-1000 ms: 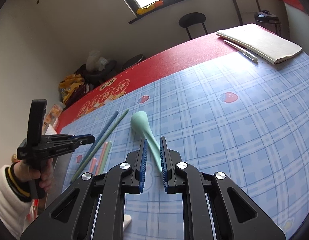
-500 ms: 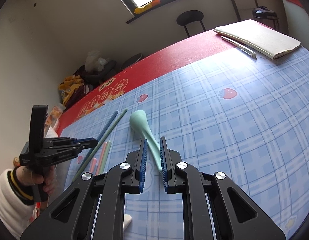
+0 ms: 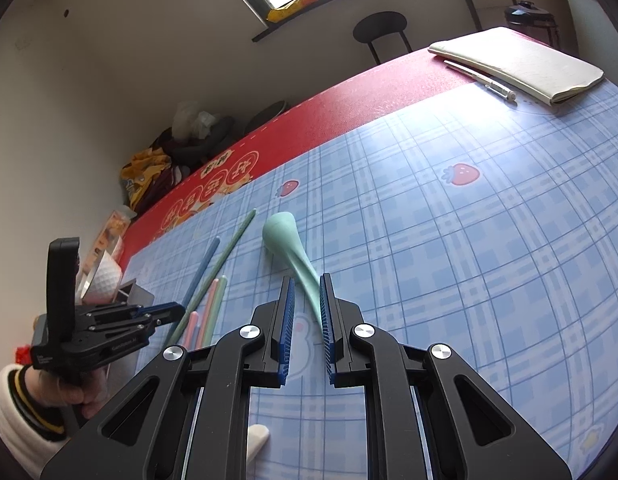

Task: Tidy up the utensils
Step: 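Grasp the blue chopstick with the left tool, then grasp the cream spoon with the right tool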

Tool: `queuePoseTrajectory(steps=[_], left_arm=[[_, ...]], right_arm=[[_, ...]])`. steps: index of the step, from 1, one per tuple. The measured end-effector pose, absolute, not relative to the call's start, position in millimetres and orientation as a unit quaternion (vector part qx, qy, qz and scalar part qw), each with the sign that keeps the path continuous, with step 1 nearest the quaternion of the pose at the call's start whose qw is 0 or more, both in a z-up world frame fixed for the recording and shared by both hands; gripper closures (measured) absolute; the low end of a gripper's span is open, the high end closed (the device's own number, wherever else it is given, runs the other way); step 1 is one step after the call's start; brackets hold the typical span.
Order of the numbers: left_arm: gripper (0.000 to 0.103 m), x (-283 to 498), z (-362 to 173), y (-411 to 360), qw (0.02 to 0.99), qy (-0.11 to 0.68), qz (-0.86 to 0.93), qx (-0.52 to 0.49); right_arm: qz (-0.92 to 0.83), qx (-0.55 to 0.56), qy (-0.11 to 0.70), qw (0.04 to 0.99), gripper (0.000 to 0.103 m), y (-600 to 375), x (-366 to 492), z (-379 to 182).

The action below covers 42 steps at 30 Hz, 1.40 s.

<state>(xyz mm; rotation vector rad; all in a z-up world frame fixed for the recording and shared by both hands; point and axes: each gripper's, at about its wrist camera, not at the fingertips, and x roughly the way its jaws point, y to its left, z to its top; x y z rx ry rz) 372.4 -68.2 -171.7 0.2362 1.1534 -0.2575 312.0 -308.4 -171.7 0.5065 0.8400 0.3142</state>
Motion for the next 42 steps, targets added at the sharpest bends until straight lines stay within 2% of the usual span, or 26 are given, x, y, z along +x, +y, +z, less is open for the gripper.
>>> queuePoseTrajectory(steps=[5, 19, 23, 30, 42], left_arm=[[0.097, 332.3, -172.3, -70.7, 0.827, 0.536, -0.121, 0.118], [0.097, 255.5, -173.5, -63.6, 0.847, 0.517, -0.119, 0.036], [0.097, 243.4, -174.1, -58.0, 0.852, 0.508, -0.124, 0.013], [0.096, 231.9, -174.5, -56.3, 0.859, 0.495, -0.134, 0.012], [0.096, 227.9, -177.3, -51.2, 0.867, 0.476, -0.147, 0.0]], right_arm=[[0.16, 0.24, 0.402, 0.869, 0.089, -302.6, 312.6, -170.6], [0.196, 0.224, 0.436, 0.849, 0.089, -278.6, 296.6, -171.2], [0.204, 0.208, 0.452, 0.843, 0.08, -277.6, 267.9, -168.0], [0.206, 0.204, 0.474, 0.831, 0.08, -272.5, 229.2, -177.2], [0.22, 0.227, 0.497, 0.808, 0.08, -247.7, 224.3, -195.6]])
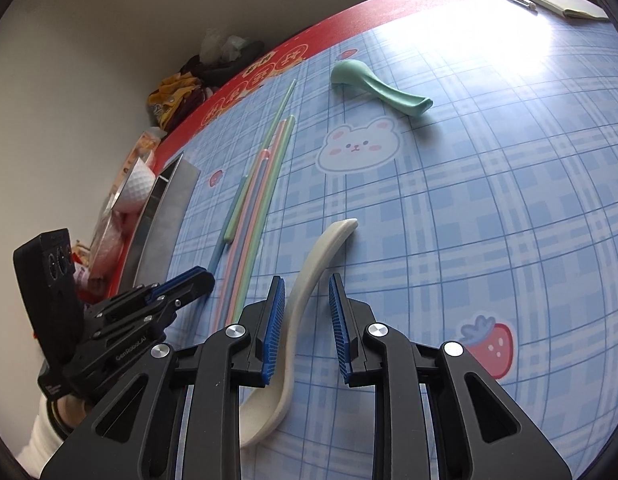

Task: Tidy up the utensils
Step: 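Grasp the cream spoon with the right tool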

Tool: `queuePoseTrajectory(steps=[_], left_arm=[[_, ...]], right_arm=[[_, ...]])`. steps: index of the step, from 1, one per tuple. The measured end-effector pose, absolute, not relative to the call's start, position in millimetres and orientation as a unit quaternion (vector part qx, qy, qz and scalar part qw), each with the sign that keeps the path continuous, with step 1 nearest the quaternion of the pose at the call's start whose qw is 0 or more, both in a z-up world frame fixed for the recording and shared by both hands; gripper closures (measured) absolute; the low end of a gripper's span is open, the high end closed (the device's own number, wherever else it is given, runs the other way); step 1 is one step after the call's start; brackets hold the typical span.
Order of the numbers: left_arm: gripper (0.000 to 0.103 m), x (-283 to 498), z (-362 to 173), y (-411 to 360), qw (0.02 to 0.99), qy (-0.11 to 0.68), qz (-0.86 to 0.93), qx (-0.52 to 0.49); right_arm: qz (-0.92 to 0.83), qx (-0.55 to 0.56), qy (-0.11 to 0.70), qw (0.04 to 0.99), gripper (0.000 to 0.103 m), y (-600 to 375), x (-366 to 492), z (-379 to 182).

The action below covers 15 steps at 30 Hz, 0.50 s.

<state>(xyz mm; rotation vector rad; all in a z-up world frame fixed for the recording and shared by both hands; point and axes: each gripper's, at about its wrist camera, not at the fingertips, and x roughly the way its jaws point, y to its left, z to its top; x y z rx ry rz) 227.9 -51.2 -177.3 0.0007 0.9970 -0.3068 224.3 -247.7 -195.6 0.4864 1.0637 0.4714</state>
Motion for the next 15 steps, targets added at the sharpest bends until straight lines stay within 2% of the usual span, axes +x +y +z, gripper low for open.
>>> queuePoseTrajectory(steps=[4, 8, 15], left_arm=[[0.096, 227.2, -177.7, -49.1, 0.868, 0.473, -0.15, -0.006], [0.096, 226.9, -178.0, -47.9, 0.868, 0.473, -0.151, -0.009], [0.096, 224.5, -177.0, -53.0, 0.872, 0.468, -0.142, 0.011]], right_arm=[[0.224, 0.227, 0.491, 0.811, 0.081, -240.0, 226.6, -196.4], [0.245, 0.234, 0.473, 0.813, 0.095, -238.7, 228.3, -189.7], [0.257, 0.237, 0.432, 0.831, 0.096, -236.7, 248.2, -168.2]])
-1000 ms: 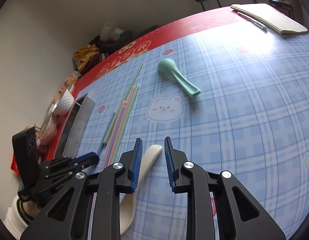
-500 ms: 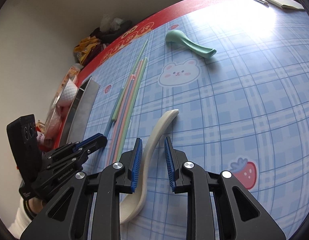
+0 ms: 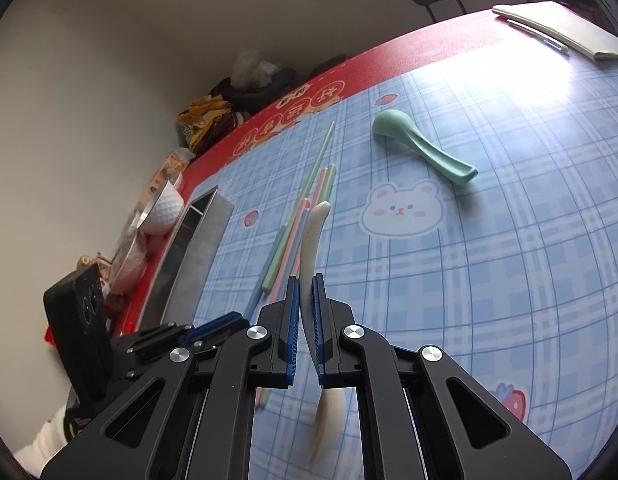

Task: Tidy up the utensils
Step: 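Grasp the cream spoon with the right tool, then carry the blue chopstick into the steel tray and open the left tool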

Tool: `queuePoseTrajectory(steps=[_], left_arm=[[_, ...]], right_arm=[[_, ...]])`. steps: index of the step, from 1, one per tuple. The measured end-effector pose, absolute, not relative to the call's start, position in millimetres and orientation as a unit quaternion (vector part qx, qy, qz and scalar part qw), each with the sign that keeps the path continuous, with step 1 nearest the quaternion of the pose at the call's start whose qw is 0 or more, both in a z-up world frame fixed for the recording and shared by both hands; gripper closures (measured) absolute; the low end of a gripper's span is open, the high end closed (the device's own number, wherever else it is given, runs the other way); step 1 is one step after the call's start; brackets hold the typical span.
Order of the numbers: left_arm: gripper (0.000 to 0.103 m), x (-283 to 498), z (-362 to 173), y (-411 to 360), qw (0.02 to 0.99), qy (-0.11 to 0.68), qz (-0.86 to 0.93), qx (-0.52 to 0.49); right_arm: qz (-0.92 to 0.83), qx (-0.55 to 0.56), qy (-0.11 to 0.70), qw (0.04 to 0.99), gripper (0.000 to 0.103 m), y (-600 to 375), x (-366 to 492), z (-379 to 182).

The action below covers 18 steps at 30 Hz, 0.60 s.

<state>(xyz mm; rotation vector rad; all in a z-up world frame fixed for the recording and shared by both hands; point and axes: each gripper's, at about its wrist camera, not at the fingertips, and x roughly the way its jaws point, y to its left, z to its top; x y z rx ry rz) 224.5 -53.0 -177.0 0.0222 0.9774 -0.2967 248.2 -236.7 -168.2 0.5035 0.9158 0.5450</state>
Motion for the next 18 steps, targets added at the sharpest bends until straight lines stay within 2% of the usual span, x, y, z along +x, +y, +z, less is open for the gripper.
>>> queuePoseTrajectory(steps=[6, 11, 18], left_arm=[[0.097, 220.5, -177.9, -53.7, 0.88, 0.455, -0.136, 0.011], [0.098, 224.4, -176.8, -37.2, 0.868, 0.472, -0.143, -0.056], [0.098, 206.0, -158.9, -12.1, 0.864, 0.456, -0.16, -0.139]], right_arm=[[0.28, 0.262, 0.412, 0.826, 0.096, -230.2, 263.7, -177.4], [0.291, 0.3, 0.417, 0.807, 0.096, -241.7, 264.5, -193.0], [0.298, 0.305, 0.411, 0.805, 0.096, -244.0, 263.4, -193.3]])
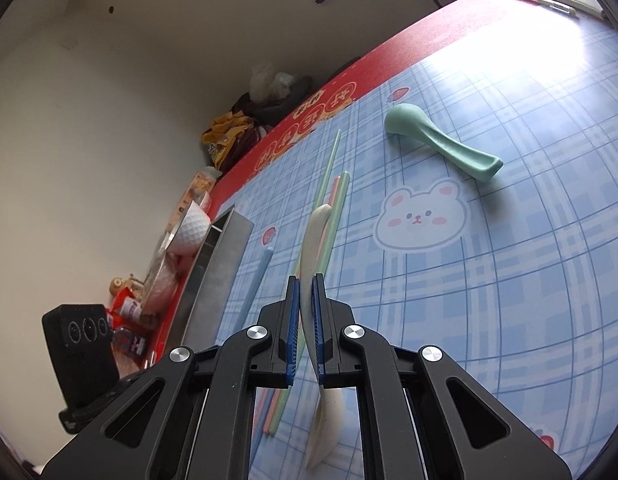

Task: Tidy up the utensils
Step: 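Carry the blue chopstick into the steel tray and open the left tool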

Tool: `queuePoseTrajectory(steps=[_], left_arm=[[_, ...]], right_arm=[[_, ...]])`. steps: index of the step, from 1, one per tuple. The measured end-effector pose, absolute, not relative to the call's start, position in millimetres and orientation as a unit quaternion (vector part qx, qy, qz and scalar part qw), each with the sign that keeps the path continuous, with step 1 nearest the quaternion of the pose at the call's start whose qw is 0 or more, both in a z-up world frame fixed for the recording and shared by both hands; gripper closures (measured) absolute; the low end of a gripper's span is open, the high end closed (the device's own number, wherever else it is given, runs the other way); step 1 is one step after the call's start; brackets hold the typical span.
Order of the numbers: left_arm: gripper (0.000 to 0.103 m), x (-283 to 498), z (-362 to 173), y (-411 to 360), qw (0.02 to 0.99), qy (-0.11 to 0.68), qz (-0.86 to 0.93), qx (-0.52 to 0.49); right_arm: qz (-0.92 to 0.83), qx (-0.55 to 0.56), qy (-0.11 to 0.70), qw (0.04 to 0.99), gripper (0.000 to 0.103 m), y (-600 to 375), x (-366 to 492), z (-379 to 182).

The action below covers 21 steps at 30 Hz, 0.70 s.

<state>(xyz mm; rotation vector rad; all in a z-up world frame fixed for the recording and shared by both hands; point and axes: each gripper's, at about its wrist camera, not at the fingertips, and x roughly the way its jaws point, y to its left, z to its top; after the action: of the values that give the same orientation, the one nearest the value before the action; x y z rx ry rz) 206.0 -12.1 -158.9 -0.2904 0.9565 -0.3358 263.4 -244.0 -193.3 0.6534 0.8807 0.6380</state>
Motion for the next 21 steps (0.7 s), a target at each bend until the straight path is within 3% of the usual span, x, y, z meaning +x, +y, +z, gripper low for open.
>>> queuePoseTrajectory(steps=[11, 21], left_arm=[[0.097, 203.8, -107.4, 62.6, 0.881, 0.402, -0.118, -0.218], [0.097, 230.3, -119.0, 106.6, 0.882, 0.422, -0.055, -0.201]], right_arm=[[0.293, 0.306, 0.412, 0.806, 0.096, -244.4, 262.8, -195.6], [0.29, 0.312, 0.414, 0.804, 0.096, -245.4, 264.0, -197.2]])
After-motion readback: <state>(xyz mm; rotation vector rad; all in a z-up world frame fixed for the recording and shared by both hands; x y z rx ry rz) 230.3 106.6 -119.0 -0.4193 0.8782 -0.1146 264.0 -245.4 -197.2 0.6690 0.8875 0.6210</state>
